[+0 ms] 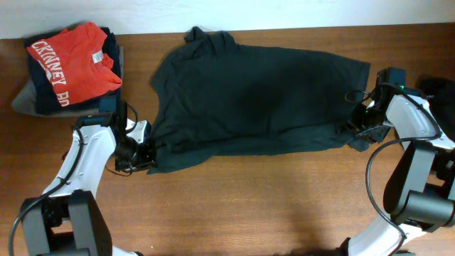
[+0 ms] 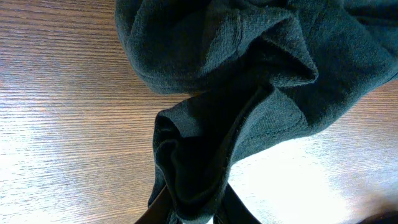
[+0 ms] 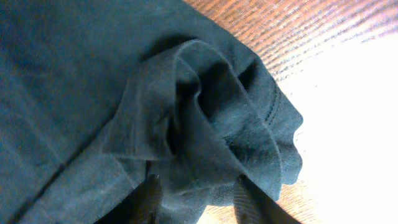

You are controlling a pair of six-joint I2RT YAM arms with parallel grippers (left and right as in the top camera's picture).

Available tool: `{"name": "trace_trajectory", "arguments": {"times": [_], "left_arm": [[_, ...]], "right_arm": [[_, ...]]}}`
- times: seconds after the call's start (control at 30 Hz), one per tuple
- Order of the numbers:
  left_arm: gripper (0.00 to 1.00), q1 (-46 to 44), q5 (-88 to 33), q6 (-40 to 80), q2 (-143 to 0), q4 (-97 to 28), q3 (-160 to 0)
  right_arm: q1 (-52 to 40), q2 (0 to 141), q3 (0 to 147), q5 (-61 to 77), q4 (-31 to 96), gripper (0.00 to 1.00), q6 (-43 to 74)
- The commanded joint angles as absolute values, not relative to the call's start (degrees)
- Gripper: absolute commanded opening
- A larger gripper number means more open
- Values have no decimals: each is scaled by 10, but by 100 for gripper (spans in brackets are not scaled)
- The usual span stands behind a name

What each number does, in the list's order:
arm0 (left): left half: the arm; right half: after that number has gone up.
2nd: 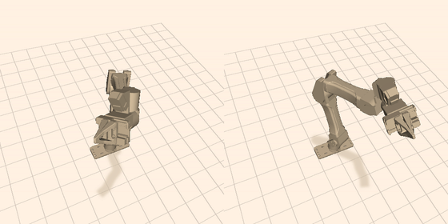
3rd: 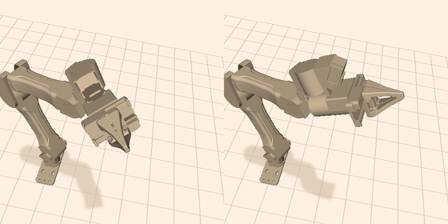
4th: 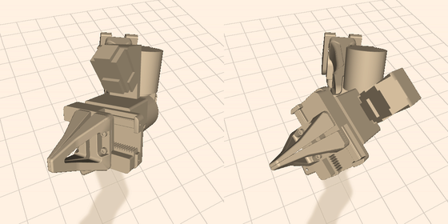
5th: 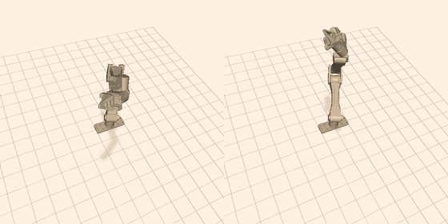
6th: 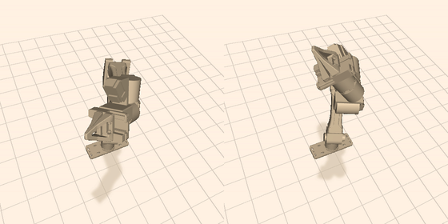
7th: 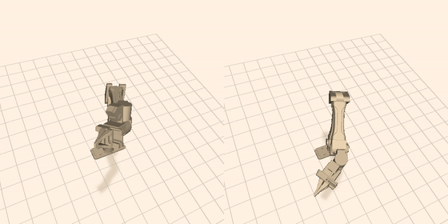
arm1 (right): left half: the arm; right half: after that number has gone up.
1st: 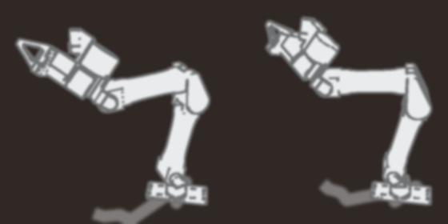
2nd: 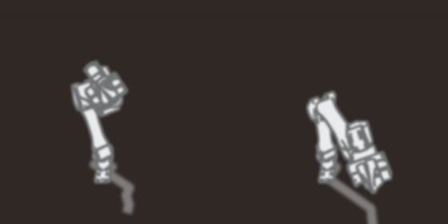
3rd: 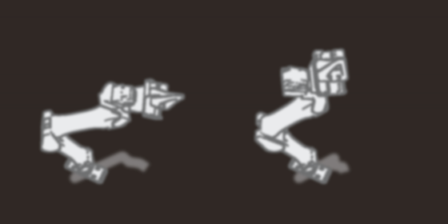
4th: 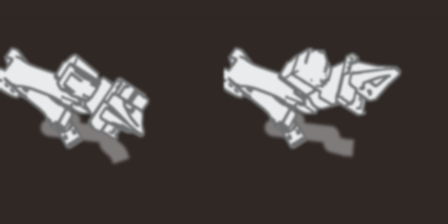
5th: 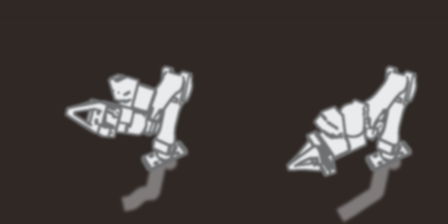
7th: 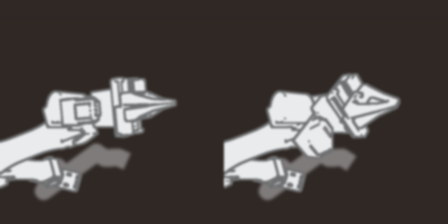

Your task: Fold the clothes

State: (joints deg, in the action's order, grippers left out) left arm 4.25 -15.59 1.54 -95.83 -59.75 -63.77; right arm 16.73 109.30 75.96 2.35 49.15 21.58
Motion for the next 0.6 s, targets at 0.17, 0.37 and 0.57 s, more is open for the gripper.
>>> {"name": "trace_trajectory", "arguments": {"times": [0.17, 0.37, 0.57], "left_arm": [[17, 42, -152, 21, -951, -596, -646], [16, 38, -152, 21, -951, -596, -646], [1, 39, -153, 21, -947, -600, -646]], "right_arm": [[165, 1111, 771, 12, 488, 35, 230], [165, 1112, 771, 12, 486, 7, 230], [165, 1107, 797, 10, 514, 4, 230]]}}
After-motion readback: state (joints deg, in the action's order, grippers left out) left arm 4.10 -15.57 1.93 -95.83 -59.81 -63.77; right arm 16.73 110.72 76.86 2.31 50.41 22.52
